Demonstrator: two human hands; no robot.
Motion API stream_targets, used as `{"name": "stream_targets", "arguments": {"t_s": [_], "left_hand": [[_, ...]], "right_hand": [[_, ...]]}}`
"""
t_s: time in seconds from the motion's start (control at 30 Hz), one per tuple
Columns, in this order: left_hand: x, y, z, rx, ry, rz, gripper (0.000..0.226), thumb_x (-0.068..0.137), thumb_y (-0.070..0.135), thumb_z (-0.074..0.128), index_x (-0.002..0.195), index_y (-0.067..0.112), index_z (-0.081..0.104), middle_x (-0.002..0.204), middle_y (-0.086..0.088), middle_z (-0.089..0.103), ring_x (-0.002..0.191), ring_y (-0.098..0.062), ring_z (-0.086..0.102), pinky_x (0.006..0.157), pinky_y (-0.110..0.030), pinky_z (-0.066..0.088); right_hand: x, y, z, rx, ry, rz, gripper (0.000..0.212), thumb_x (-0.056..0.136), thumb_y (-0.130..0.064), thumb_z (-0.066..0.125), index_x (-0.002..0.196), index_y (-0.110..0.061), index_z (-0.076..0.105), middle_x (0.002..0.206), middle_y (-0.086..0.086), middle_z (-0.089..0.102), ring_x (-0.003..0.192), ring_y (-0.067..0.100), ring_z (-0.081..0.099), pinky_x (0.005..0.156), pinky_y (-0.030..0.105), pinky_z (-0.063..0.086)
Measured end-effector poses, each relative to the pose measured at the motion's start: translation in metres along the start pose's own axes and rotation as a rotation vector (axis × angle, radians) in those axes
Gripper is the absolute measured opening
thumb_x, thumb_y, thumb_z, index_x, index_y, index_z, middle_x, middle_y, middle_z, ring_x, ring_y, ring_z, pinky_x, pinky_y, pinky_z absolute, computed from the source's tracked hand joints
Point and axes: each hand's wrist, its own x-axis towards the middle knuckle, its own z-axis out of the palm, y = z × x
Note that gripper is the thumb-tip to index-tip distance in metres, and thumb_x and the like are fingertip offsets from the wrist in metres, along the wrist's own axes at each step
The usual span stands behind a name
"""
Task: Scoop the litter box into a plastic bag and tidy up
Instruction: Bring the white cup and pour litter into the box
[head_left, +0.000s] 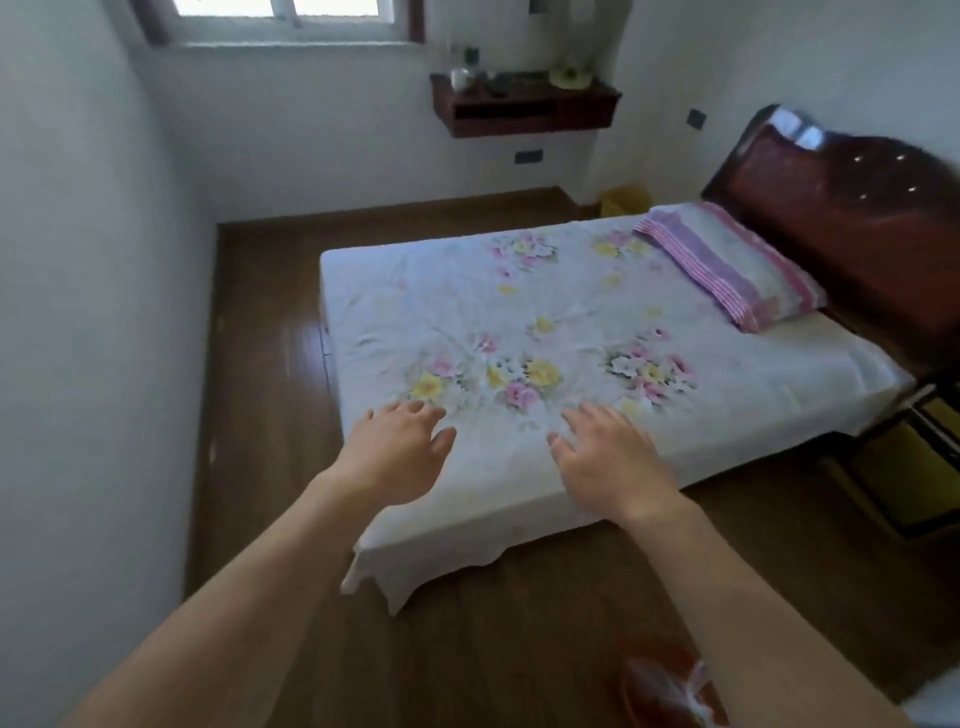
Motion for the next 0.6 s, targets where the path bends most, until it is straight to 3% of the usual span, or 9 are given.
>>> {"name": "stream_targets", "arguments": {"t_s": [0.3, 0.6], "left_hand": [[-0.047, -0.255, -0.057, -0.066, 0.118, -0.258, 0.042, 0.098, 0.047, 0.032, 0.121, 0.025, 0.059, 0.123, 0.000, 0.061, 0.119, -0.025, 0.055, 0.102, -0.045, 0.041], [0.028, -0.400, -0.094, -0.057, 0.116, -0.309, 0.043, 0.103, 0.042, 0.031, 0.138, 0.024, 0.049, 0.145, -0.001, 0.048, 0.138, -0.021, 0.037, 0.118, -0.045, 0.021]], "right_hand": [[0.101, -0.257, 0.062, -0.022, 0.013, -0.272, 0.042, 0.099, -0.039, 0.040, 0.132, -0.014, 0.054, 0.140, 0.006, 0.052, 0.132, 0.027, 0.042, 0.113, 0.041, 0.030], [0.222, -0.393, 0.077, -0.049, -0.021, -0.329, 0.042, 0.101, -0.039, 0.036, 0.131, -0.015, 0.053, 0.137, 0.004, 0.052, 0.129, 0.024, 0.042, 0.110, 0.039, 0.032]]}}
